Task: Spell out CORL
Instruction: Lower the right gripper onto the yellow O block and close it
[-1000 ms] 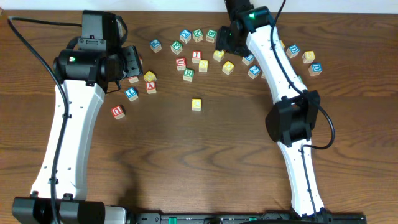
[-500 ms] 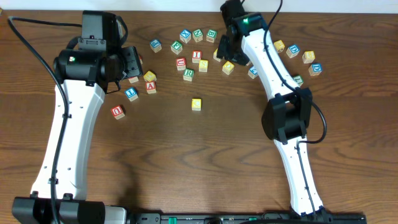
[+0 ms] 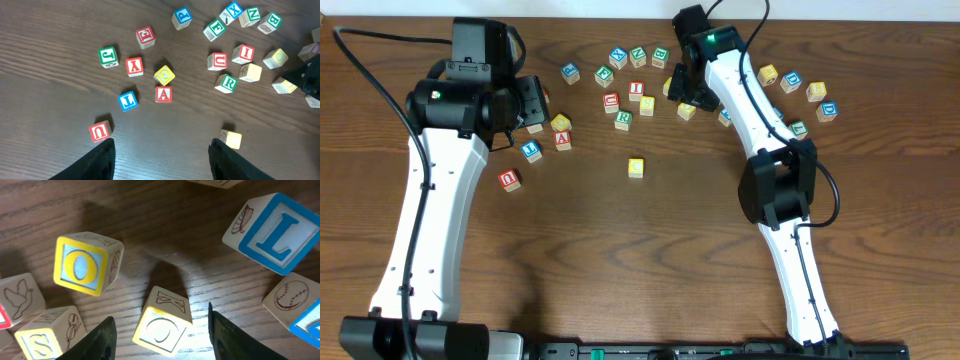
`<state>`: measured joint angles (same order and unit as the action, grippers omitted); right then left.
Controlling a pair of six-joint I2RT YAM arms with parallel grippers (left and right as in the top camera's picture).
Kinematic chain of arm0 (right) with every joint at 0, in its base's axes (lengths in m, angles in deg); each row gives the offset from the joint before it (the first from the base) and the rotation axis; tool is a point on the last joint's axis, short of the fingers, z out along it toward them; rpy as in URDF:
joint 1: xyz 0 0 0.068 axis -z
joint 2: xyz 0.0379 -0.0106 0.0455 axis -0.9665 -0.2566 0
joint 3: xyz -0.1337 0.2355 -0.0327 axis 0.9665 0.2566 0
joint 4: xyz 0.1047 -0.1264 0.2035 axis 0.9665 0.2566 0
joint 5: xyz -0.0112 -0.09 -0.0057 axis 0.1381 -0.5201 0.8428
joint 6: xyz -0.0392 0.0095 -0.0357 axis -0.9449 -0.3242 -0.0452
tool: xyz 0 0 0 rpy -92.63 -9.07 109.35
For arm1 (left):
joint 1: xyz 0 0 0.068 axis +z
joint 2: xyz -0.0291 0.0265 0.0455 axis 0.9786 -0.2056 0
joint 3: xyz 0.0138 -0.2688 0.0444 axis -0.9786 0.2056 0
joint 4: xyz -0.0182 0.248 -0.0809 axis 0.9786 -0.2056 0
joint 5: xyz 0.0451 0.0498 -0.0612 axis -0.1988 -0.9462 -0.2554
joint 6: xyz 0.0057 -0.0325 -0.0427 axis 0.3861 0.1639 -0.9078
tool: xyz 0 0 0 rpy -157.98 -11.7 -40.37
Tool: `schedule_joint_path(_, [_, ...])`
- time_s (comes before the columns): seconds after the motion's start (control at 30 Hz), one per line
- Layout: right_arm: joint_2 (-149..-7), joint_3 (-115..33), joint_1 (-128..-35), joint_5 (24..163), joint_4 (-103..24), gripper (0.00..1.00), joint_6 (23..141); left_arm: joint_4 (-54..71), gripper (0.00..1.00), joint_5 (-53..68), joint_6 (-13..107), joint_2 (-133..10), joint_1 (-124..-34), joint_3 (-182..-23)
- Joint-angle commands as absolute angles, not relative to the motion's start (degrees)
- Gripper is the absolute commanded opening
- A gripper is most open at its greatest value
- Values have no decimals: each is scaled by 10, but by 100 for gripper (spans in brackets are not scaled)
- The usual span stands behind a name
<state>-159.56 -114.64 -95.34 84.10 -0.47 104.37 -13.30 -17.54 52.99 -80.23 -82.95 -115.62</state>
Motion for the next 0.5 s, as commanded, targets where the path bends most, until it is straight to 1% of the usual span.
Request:
schedule_joint_path(0.0, [-1615,-1153,-959,836,-1,54,1058,-136,59,-183,537,-809,-829,-1156])
schedule_joint_path(0.13, [-1619,-1153,-958,836,5,52,1058,-138,59,-183,537,-809,-829,-1156])
schedule_joint_path(0.2, [-1619,-1153,-958,836,5,49,1058,-138,59,-183,537,-809,-829,-1156])
schedule_joint_path(0.3, [-1619,-1153,-959,836,5,41,1057,-138,59,-183,537,-809,-829,-1156])
schedule_joint_path(0.47, [-1619,-1153,-959,835,7,39,1014,-138,59,-183,537,-809,-829,-1156])
